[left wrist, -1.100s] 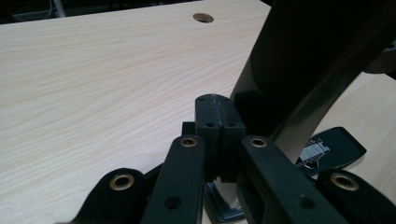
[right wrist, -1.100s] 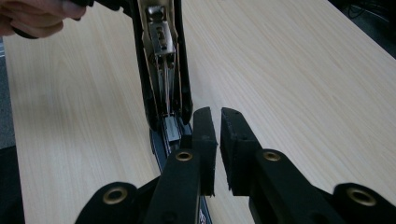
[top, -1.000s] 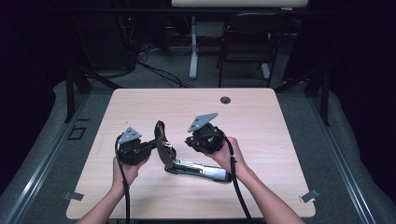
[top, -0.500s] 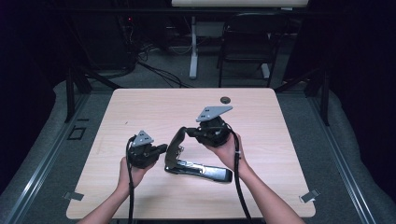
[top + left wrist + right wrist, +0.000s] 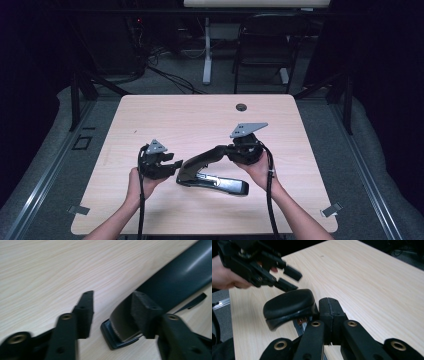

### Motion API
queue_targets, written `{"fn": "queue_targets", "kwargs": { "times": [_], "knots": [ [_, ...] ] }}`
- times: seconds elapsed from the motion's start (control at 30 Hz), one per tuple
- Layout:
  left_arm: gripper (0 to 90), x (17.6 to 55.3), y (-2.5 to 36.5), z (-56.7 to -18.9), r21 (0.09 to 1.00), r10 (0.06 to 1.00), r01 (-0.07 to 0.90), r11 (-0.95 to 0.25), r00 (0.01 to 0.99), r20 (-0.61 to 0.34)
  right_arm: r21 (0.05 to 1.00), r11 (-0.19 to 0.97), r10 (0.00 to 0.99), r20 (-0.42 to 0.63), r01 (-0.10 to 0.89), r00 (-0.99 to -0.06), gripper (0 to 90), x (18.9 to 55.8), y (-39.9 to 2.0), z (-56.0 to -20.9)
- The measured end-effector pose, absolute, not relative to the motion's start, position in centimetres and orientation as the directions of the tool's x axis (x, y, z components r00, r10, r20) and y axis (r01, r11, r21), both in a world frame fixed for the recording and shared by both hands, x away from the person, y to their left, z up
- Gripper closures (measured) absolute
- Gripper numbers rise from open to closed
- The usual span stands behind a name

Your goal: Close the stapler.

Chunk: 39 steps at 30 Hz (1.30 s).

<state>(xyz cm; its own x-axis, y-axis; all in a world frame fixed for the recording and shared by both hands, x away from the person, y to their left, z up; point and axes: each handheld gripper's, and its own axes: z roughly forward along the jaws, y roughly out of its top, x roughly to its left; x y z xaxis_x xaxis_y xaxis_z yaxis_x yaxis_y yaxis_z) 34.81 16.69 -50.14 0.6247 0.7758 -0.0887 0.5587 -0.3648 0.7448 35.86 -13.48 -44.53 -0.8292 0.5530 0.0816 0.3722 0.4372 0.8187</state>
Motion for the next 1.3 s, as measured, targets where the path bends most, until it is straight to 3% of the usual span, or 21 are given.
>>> {"fn": "queue_targets", "kwargs": {
  "times": [0.13, 0.43, 0.7, 1.03, 1.3],
  "knots": [
    [30.7, 35.1, 16.9, -50.3, 0.728, 0.806, 0.586, -0.355, 0.587, -0.079, 0.821, 0.422, 0.559, 0.098, 0.384, -0.823, 90.0, 35.6, -14.2, -45.3],
    [17.6, 35.2, 18.2, -49.9, 0.726, 0.827, 0.597, -0.342, 0.558, -0.069, 0.807, 0.4, 0.579, 0.146, 0.435, -0.802, 90.0, 35.3, -15.4, -46.6],
    [15.0, 35.5, 19.6, -50.2, 0.713, 0.839, 0.633, -0.301, 0.532, -0.118, 0.789, 0.381, 0.612, 0.176, 0.482, -0.771, 90.0, 34.9, -16.4, -47.8],
    [11.5, 35.6, 19.3, -50.6, 0.703, 0.823, 0.629, -0.331, 0.557, -0.111, 0.758, 0.443, 0.638, 0.108, 0.478, -0.763, 90.0, 34.4, -16.9, -48.6],
    [9.8, 35.9, 20.0, -50.9, 0.695, 0.825, 0.65, -0.307, 0.546, -0.146, 0.729, 0.452, 0.65, 0.125, 0.514, -0.749, 90.0, 34.4, -17.2, -49.3]
  ]
}}
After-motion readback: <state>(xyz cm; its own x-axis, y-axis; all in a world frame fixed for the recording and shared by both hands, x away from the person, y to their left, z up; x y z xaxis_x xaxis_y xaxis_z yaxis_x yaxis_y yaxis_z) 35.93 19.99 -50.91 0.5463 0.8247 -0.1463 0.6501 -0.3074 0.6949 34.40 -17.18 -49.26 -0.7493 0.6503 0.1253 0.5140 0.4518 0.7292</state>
